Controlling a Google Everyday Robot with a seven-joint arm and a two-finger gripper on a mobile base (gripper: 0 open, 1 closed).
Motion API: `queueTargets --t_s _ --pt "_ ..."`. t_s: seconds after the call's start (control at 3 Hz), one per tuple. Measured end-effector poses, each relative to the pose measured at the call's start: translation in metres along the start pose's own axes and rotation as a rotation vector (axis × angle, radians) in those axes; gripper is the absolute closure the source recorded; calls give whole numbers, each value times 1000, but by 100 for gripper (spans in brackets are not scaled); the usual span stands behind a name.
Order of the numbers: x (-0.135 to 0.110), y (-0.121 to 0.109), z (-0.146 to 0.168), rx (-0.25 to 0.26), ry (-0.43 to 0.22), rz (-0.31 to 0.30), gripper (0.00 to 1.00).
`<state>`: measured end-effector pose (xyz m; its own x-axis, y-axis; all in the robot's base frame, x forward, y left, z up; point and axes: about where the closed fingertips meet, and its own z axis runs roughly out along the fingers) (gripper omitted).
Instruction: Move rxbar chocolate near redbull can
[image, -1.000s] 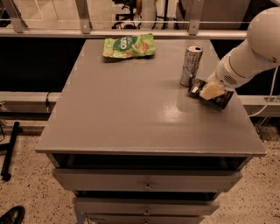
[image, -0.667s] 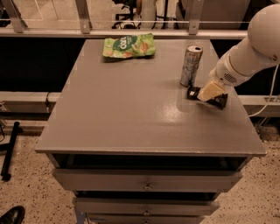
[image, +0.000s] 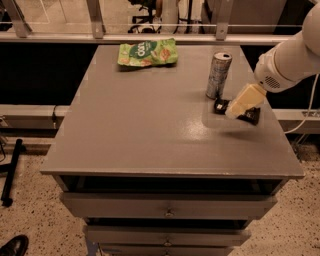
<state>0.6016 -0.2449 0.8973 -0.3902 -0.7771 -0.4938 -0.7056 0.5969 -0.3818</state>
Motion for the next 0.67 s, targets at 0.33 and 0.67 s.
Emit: queueTargets --t_s 0.33,0.67 --pt "27 -5 -51 70 -110 92 0" --pt "63 -10 -96 118 -202 137 0"
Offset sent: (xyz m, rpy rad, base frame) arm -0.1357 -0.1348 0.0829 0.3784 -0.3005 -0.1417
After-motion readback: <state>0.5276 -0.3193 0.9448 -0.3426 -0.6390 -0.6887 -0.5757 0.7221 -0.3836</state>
